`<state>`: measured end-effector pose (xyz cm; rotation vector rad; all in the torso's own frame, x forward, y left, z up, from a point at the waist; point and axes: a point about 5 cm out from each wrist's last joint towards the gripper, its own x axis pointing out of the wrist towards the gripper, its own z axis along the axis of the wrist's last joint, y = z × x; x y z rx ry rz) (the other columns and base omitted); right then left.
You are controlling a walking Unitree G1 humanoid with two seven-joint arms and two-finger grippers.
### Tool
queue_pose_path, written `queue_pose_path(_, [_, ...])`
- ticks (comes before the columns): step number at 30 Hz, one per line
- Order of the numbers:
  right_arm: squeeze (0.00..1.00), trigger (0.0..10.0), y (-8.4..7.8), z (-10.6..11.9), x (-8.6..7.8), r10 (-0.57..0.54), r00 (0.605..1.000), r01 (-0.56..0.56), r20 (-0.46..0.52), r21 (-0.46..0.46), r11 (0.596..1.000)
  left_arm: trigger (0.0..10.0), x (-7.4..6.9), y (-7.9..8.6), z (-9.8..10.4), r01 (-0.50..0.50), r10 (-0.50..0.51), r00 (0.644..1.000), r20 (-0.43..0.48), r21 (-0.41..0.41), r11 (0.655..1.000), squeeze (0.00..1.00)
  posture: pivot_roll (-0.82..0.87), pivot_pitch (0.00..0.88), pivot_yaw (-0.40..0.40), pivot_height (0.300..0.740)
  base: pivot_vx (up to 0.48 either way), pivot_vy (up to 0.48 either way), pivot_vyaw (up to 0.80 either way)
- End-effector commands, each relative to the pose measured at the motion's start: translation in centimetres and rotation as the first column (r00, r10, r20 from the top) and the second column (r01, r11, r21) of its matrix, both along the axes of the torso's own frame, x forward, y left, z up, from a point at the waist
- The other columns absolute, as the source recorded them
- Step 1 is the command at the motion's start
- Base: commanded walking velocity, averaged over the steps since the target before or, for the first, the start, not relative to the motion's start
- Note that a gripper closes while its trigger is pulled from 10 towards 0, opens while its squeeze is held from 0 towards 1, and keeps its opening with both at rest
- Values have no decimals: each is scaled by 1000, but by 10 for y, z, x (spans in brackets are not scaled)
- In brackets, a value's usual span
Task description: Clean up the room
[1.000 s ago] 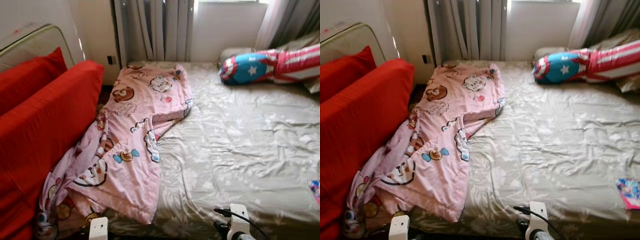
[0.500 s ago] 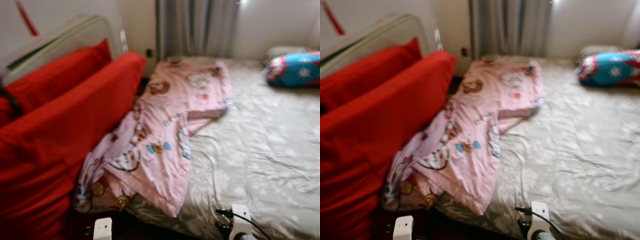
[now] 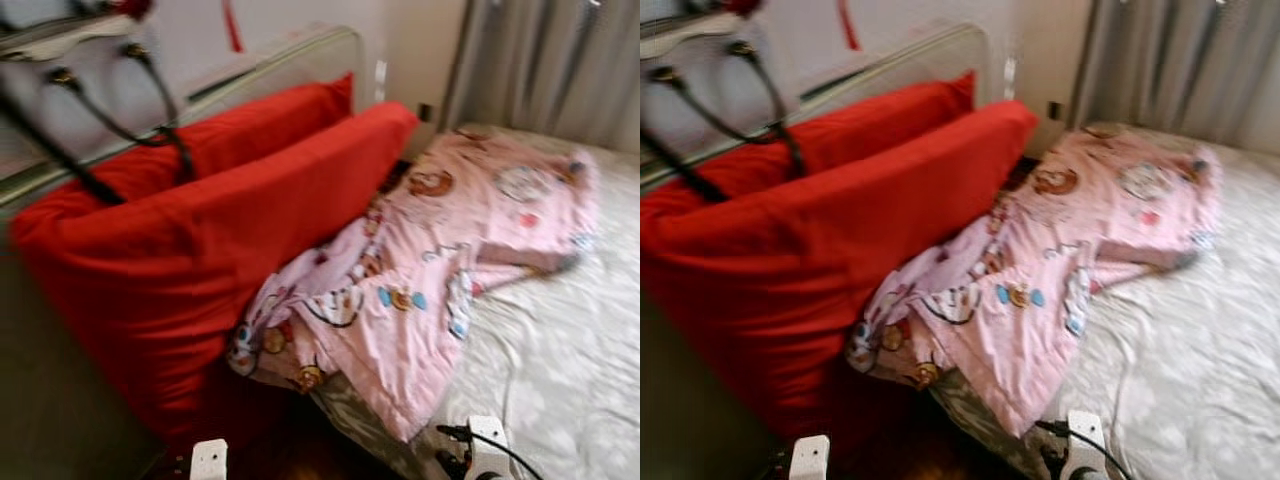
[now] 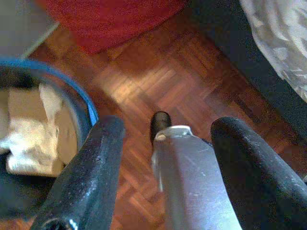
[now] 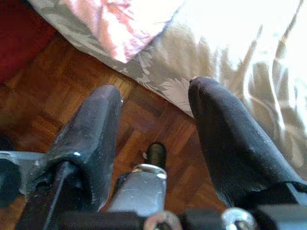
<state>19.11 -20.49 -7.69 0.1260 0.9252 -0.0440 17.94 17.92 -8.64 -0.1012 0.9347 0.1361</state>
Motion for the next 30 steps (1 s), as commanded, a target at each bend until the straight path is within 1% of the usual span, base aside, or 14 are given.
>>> queue_pose_path(1, [0, 10000, 6, 1, 4, 5, 1000, -5, 10, 17, 1000, 10000, -5, 5, -2, -11, 11, 1000, -17, 12, 1000, 0, -115, 0, 7, 740, 0, 0, 794])
queue_pose_path(6, [0, 10000, 6, 1, 4, -8, 1000, 8, 14, 22, 1000, 10000, -4, 5, -1, -12, 13, 1000, -13, 9, 1000, 0, -114, 0, 7, 740, 0, 0, 749])
queue_pose_path(8, [0, 10000, 6, 1, 3, -30, 999, 29, 14, 33, 999, 10000, -4, 5, -1, -12, 12, 1000, -12, 9, 1000, 0, -115, 0, 7, 740, 0, 0, 0])
queue_pose_path(24, [0, 10000, 5, 1, 4, -41, 999, 41, 20, 24, 999, 10000, -4, 5, -1, -17, 17, 1000, -8, 4, 1000, 0, -115, 0, 5, 740, 0, 0, 0])
queue_pose_path(30, [0, 10000, 6, 1, 4, -39, 999, 39, 21, 24, 999, 10000, -4, 5, -1, -18, 18, 1000, -9, -3, 1000, 0, -115, 0, 5, 740, 273, 0, 0])
